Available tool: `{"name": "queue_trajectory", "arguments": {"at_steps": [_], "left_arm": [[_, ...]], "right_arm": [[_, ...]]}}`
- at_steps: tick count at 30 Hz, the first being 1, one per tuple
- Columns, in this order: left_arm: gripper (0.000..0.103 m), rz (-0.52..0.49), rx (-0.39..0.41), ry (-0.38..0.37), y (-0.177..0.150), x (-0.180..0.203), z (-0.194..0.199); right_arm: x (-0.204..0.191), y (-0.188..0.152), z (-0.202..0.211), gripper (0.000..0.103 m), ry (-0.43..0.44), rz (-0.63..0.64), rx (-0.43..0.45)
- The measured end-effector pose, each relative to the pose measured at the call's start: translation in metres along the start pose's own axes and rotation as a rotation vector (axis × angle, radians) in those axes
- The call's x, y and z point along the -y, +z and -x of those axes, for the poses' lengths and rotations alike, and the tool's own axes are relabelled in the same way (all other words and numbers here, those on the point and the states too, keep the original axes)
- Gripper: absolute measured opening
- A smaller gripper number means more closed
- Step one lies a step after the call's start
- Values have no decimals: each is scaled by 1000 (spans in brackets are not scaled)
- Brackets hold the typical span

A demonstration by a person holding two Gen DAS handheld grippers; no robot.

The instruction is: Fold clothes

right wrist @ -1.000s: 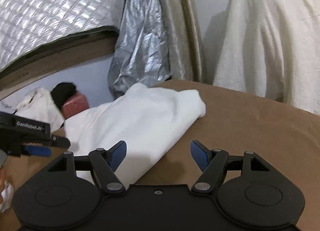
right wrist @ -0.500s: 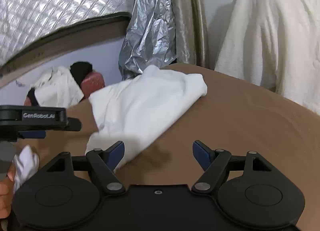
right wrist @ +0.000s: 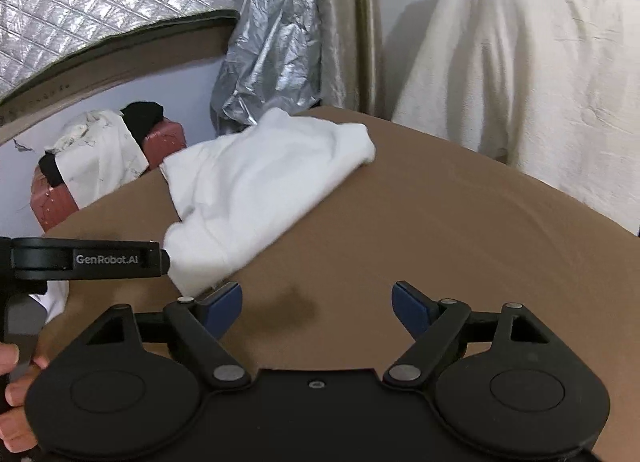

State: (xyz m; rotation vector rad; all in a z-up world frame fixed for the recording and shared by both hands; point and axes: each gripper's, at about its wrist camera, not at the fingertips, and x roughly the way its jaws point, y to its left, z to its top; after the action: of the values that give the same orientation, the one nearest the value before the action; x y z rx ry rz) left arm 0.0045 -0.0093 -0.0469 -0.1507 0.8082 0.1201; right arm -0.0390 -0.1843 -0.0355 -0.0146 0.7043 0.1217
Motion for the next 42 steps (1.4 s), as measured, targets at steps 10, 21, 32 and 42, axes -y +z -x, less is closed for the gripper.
{"name": "queue_trajectory", "arguments": {"at_steps": [10, 21, 32, 42], "left_arm": [[103, -15, 24, 27, -15, 5, 23], [103, -60, 20, 66, -32, 14, 38], [103, -92, 24, 62, -43, 25, 50], [103, -109, 43, 83, -43, 22, 49]], "right_arm": [[7, -18, 23, 86, 2, -75, -1], [9, -38, 40, 86, 29, -131, 22], [11, -49, 53, 86, -38, -116, 43], [1, -38, 55, 86, -34, -95, 83]]}}
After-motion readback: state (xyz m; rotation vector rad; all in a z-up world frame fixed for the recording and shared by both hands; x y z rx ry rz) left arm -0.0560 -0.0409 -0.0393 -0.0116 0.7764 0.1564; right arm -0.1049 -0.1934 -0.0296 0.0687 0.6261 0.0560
